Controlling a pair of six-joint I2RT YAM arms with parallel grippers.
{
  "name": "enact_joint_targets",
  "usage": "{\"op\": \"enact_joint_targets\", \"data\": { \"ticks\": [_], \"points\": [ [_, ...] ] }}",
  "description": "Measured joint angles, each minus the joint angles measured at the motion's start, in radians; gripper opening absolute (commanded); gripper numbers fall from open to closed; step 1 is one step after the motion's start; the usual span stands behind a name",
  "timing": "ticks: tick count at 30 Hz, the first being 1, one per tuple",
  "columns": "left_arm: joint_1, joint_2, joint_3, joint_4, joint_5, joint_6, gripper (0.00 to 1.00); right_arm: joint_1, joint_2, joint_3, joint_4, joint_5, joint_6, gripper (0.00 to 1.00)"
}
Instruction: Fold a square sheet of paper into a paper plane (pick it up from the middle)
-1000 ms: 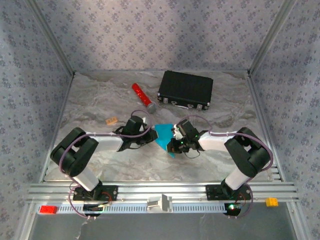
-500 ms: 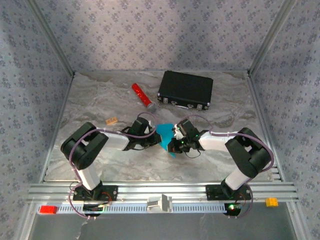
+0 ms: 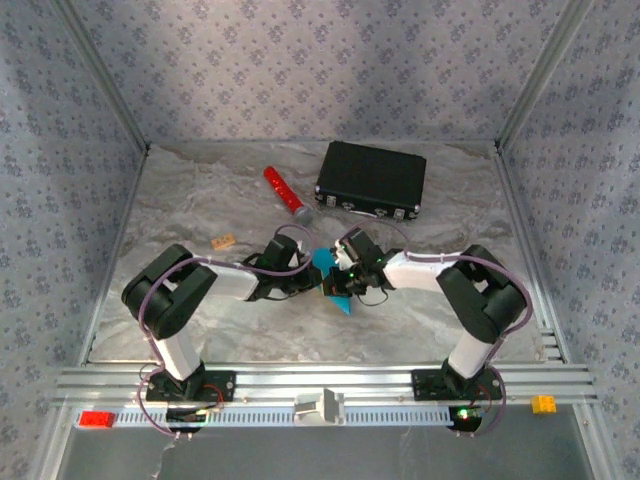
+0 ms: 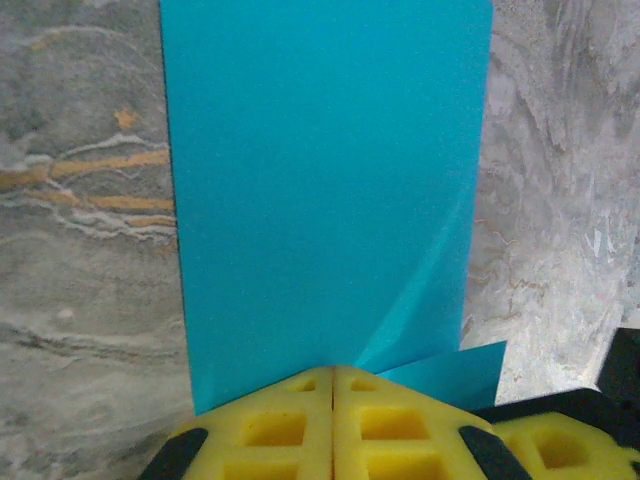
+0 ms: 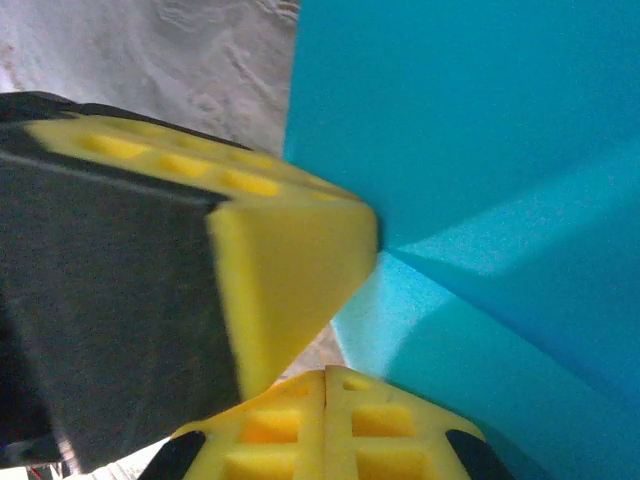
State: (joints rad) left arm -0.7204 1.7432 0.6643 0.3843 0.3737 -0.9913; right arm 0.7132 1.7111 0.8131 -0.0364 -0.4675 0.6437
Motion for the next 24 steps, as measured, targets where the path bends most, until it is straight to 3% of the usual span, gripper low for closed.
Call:
{"op": "enact_joint_targets", "data": {
  "ticks": [24],
  "points": [
    [0.002, 0.006, 0.006, -0.004, 0.008, 0.000, 0.06, -0.035, -0.108, -0.121, -0.018, 0.007, -0.039, 0.08]
  ]
}}
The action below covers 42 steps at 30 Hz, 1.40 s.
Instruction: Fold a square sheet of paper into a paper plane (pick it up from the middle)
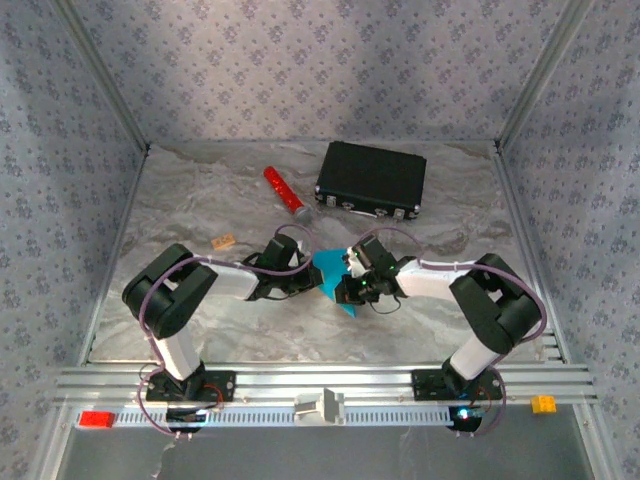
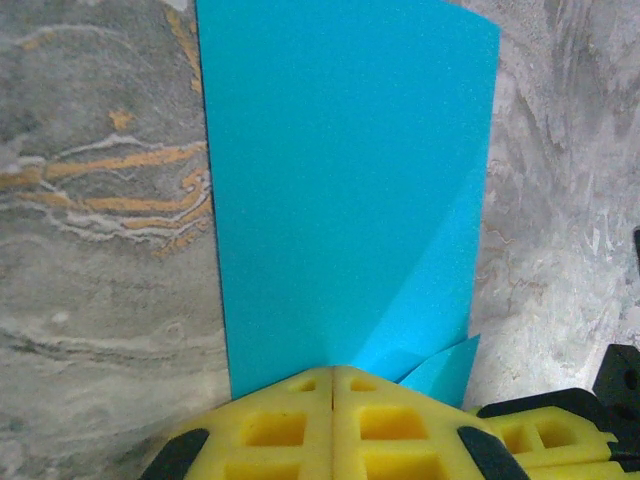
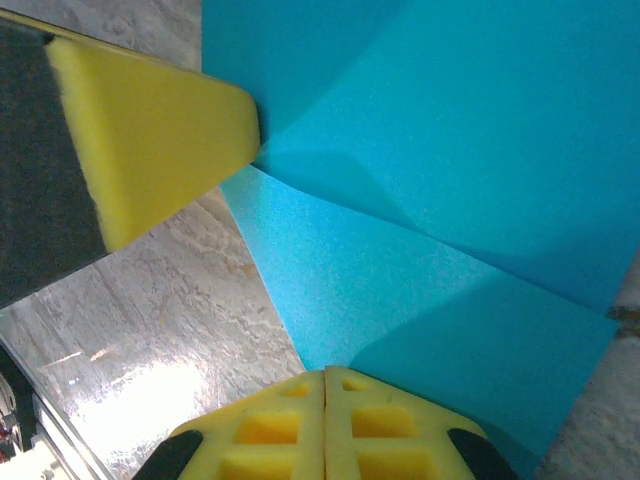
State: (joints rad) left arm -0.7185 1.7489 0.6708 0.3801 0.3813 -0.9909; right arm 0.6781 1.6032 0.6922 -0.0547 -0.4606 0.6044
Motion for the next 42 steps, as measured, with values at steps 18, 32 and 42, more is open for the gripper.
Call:
{"op": "enact_joint_targets", "data": {
  "ticks": [18, 32, 42],
  "points": [
    [0.000, 0.000, 0.014, -0.023, 0.002, 0.007, 0.07, -0.015, -0.037, -0.055, -0.015, -0.034, -0.028, 0.06],
    [-0.019, -0.070, 0.086, -0.108, -0.007, 0.025, 0.15, -0.016, -0.036, -0.061, 0.007, -0.037, -0.013, 0.06],
    [-0.076, 0.013, 0.074, -0.090, 0.015, 0.018, 0.10, -0.019, -0.036, -0.061, 0.010, -0.038, -0.003, 0.06]
  ]
}}
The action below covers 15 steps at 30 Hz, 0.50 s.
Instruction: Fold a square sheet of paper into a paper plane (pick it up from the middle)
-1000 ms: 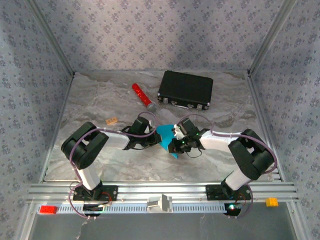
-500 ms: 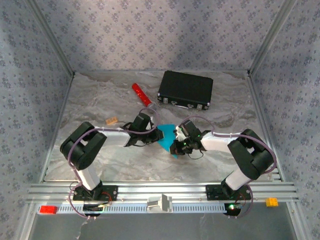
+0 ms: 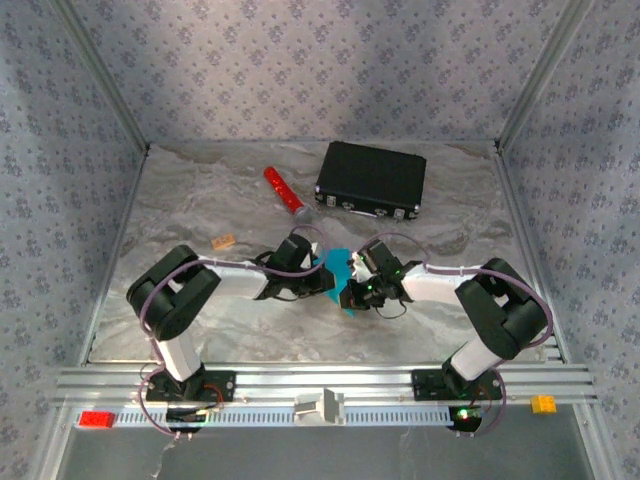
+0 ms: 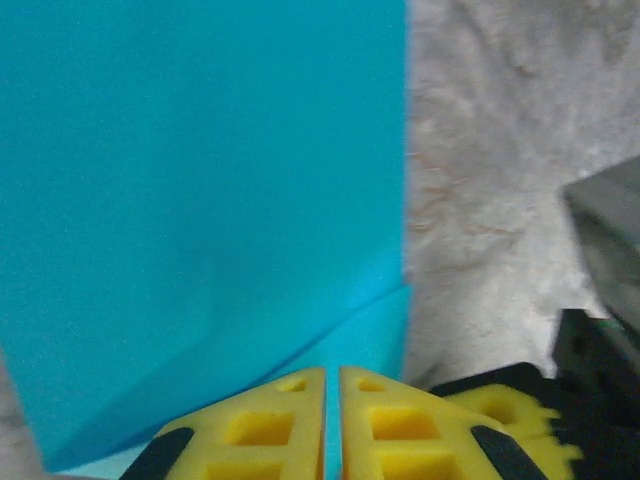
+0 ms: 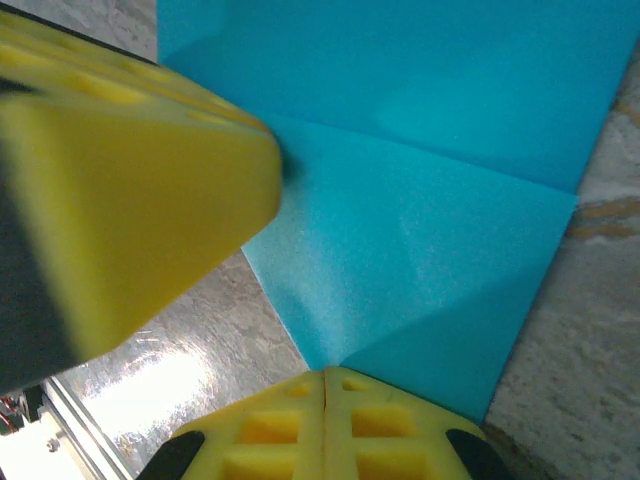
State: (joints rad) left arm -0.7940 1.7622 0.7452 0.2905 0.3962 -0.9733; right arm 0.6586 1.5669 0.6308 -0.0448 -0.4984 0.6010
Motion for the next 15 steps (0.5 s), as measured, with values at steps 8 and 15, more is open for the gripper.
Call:
{"op": "enact_joint_targets", "data": {
  "ticks": [8, 15],
  "points": [
    [0.005, 0.012, -0.021, 0.038, -0.003, -0.015, 0.09, 0.003, -0.009, 0.004, 0.005, -0.016, 0.005, 0.08],
    [0.005, 0.013, -0.023, 0.043, -0.003, -0.014, 0.08, 0.034, 0.017, 0.045, 0.024, -0.014, 0.004, 0.10]
  ]
}}
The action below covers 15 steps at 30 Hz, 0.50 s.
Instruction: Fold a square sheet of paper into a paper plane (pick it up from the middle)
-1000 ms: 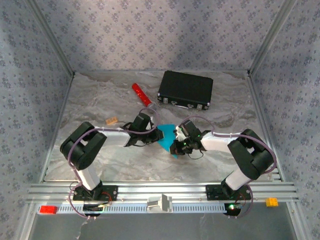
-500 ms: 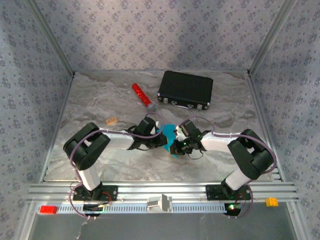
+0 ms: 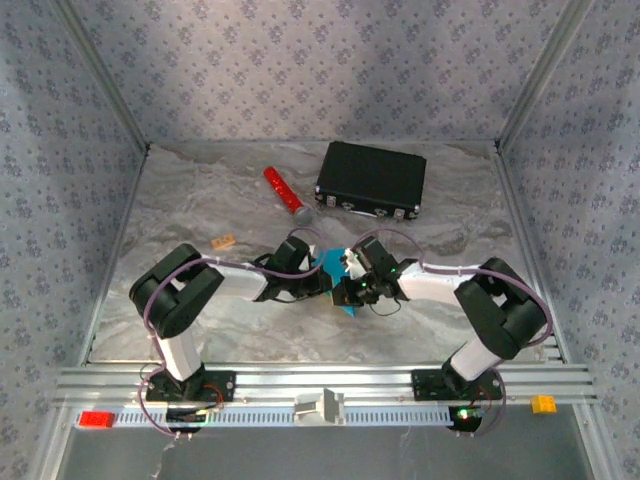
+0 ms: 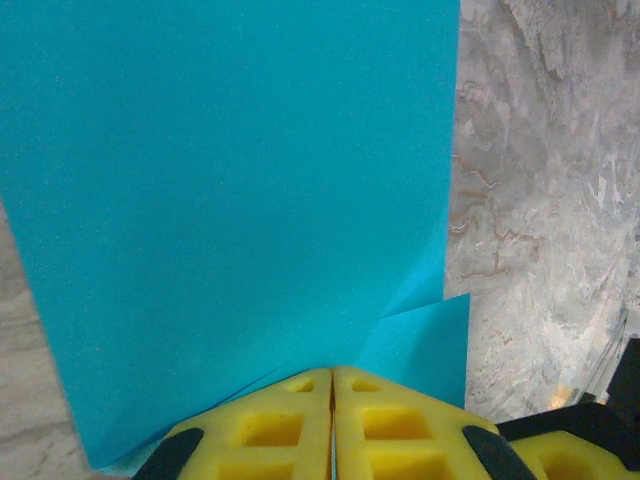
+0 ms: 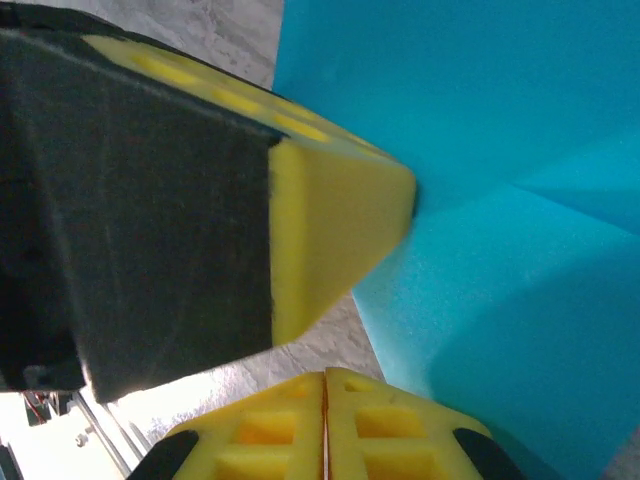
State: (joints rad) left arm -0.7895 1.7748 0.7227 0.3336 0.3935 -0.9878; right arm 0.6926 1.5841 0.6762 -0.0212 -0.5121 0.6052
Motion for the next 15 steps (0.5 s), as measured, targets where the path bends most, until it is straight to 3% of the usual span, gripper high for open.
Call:
{"op": "enact_joint_targets", "data": {
  "ticks": [6, 15],
  "points": [
    [0.002, 0.001, 0.000, 0.000, 0.001, 0.000, 0.08, -0.005, 0.048, 0.000, 0.017, -0.005, -0.001, 0.11],
    [0.011, 0.008, 0.000, 0.004, 0.019, 0.000, 0.07, -0.014, -0.046, -0.095, 0.029, -0.004, -0.006, 0.12]
  ]
}}
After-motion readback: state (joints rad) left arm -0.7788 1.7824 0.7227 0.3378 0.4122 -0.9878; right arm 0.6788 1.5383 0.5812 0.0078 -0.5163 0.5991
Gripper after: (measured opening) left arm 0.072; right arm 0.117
